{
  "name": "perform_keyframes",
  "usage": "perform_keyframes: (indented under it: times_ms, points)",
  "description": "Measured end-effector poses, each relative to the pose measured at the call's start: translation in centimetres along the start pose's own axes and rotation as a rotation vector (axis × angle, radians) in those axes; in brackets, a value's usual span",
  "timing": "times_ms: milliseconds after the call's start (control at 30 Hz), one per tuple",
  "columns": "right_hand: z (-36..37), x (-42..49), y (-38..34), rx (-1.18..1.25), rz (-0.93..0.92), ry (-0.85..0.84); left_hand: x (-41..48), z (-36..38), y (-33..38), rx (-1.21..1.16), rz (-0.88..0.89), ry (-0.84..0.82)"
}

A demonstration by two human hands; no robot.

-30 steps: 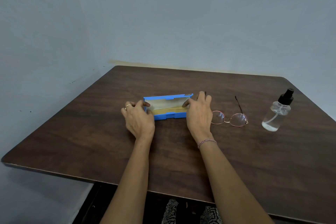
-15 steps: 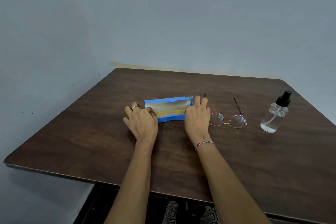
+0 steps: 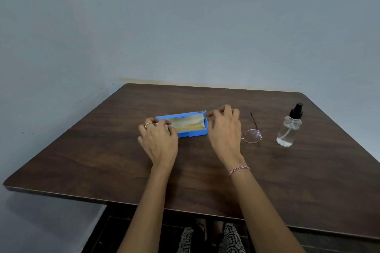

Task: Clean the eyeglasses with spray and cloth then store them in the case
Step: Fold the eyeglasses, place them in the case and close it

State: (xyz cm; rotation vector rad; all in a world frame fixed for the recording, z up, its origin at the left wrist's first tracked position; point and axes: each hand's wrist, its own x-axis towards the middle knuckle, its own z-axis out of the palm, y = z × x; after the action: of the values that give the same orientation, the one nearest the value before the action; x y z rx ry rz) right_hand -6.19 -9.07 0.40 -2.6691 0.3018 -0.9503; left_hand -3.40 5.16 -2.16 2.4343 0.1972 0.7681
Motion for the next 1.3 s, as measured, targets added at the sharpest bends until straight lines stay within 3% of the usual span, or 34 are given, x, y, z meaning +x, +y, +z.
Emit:
perform_keyframes:
  times_ms: [133, 300, 567, 667, 933, 1067, 1300]
  points:
    - [-2.2, 0.2, 2.7, 0.013, 0.078, 0.08, -1.1, 0.0, 3.1, -0.126, 0.074, -0.018]
    - [-2.7, 0.0, 7.9, 0.021, 0.204, 0.102, -2.9, 1.5, 7.1, -0.369, 0.107, -0.186]
    - [-1.0, -1.8, 12.7, 0.148, 0.381, 0.031, -4.9, 5.2, 9.5, -0.332, 0.022, -0.391]
    - [-0.5, -1.9, 13.5, 0.308, 0.486, 0.004, -5.3, 6.0, 9.3, -0.339, 0.019, -0.405]
    - [0.2, -1.7, 14.2, 0.346, 0.448, -0.045, -4.9, 7.1, 8.4, -0.396, 0.016, -0.389]
    - [0.0, -1.6, 14.2, 0.487, 0.521, -0.054, -4.6, 7.5, 8.0, -0.468, -0.005, -0.392]
    - [-0.4, -2.0, 13.9, 0.743, 0.574, 0.031, -4.0, 8.0, 7.4, -0.933, -0.248, -0.416]
